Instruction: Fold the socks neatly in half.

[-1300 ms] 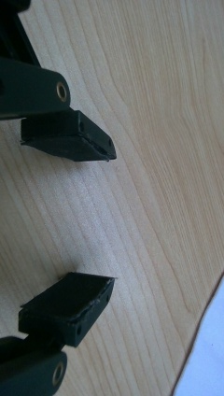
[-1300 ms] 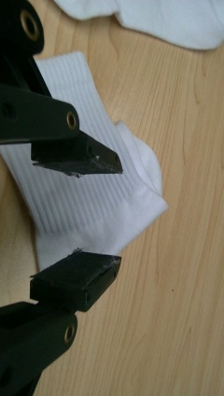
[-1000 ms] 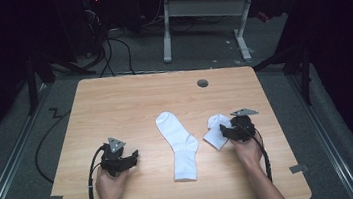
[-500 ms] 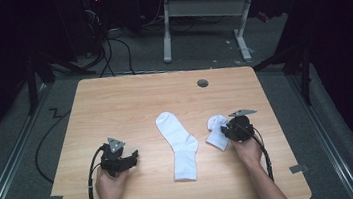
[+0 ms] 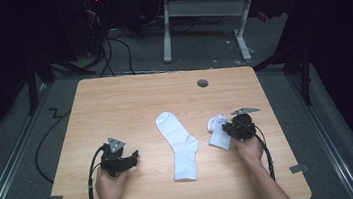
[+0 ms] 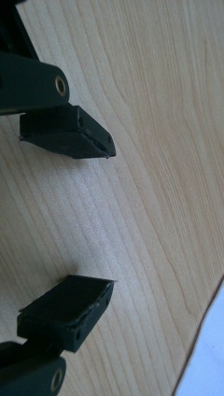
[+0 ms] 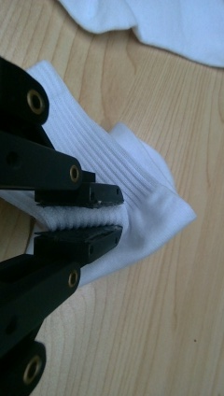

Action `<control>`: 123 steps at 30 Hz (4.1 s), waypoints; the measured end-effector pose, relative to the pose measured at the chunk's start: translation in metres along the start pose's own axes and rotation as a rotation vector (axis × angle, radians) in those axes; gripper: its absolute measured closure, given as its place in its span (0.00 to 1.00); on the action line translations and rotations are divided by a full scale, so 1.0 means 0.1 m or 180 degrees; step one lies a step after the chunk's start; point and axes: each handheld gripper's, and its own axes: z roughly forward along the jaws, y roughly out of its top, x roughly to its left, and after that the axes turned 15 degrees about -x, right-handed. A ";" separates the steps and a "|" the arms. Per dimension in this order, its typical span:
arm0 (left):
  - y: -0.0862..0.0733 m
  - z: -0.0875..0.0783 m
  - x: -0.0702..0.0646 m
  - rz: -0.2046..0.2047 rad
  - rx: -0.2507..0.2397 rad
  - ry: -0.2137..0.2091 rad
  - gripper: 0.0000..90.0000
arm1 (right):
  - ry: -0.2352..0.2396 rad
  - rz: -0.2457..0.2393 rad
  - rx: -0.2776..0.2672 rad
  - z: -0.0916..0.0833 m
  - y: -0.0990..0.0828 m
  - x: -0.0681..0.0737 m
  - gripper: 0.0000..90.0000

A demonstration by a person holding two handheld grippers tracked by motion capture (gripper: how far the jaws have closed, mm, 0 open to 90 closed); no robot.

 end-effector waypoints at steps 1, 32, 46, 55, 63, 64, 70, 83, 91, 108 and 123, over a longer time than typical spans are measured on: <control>0.00 0.00 0.00 -0.0001 -0.0001 0.0000 0.34 | 0.0011 -0.0004 -0.0013 -0.01 0.01 0.00 0.88; 0.00 0.00 0.00 0.0001 0.0000 0.0001 0.34 | 0.0309 -0.0002 -0.0451 -0.39 0.35 0.05 0.88; 0.00 0.00 0.00 -0.0006 -0.0002 0.0004 0.35 | 0.0458 -0.0015 -0.0572 -0.49 0.46 0.14 0.88; 0.00 0.00 0.00 -0.0015 -0.0008 0.0005 0.35 | 0.0619 -0.0086 -0.0605 -0.43 0.54 0.32 0.88; 0.00 0.00 0.01 -0.0016 -0.0007 0.0002 0.35 | 0.0835 -0.0132 -0.0565 -0.31 0.56 0.54 0.88; 0.00 0.00 0.01 -0.0017 -0.0007 0.0001 0.34 | 0.0854 -0.0133 -0.0555 -0.29 0.56 0.57 0.88; 0.00 0.00 0.00 -0.0008 -0.0003 0.0004 0.34 | 0.0968 -0.0154 -0.0530 -0.17 0.55 0.73 0.87; 0.00 0.00 0.00 -0.0004 -0.0002 0.0005 0.34 | 0.1098 -0.0150 -0.0400 0.08 0.42 0.93 0.87; 0.00 0.00 0.00 -0.0002 -0.0008 0.0006 0.34 | 0.1129 -0.0213 -0.0359 0.18 0.36 1.04 0.86; 0.00 0.00 0.00 -0.0001 -0.0020 -0.0004 0.36 | 0.1016 -0.0249 -0.0211 0.32 0.09 1.06 0.66; 0.34 0.20 -0.20 -0.0070 -0.0126 -0.0356 0.45 | 0.1161 -0.0409 -0.0117 0.17 -0.08 1.29 0.71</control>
